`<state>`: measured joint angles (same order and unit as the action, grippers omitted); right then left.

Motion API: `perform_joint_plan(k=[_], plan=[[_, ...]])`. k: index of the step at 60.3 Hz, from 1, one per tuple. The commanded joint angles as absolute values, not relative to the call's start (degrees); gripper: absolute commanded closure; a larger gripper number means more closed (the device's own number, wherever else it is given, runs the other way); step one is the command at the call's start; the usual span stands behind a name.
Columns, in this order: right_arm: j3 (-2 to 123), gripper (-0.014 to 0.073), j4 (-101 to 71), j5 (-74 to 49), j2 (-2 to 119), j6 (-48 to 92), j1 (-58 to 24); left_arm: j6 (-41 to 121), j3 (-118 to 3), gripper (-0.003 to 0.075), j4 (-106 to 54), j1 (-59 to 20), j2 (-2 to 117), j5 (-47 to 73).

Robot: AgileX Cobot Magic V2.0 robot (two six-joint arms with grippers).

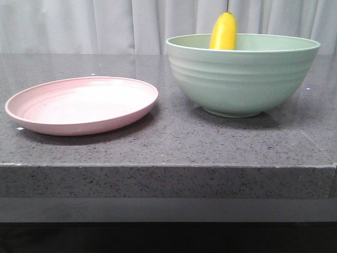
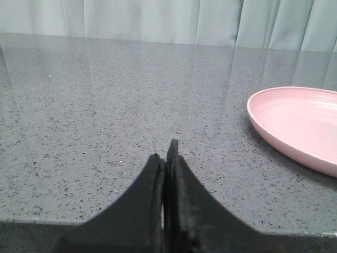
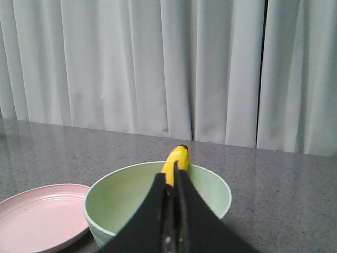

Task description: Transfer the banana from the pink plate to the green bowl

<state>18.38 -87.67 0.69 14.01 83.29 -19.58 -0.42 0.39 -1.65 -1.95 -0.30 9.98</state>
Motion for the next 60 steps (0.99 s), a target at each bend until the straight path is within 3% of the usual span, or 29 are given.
perform_joint_plan(k=[1, 44, 51, 60], plan=[[19.96, 0.0708, -87.95, 0.36, 14.48, 83.62, -19.38, -0.99, 0.59, 0.0741, -1.80, -1.74, -1.31, 4.78], [19.96, 0.0708, -85.21, -0.93, 14.48, 82.30, -19.38, -0.99, 0.59, 0.0741, -1.80, -1.74, -1.31, 4.78], [19.96, 0.0708, -71.24, -4.09, 14.48, 71.96, -19.38, -0.99, 0.59, 0.0741, -1.80, -1.74, -1.31, 4.78], [19.43, 0.0708, -44.48, -3.78, 14.48, 42.03, -19.38, -0.99, 0.59, 0.0741, -1.80, -1.74, -1.31, 4.78]])
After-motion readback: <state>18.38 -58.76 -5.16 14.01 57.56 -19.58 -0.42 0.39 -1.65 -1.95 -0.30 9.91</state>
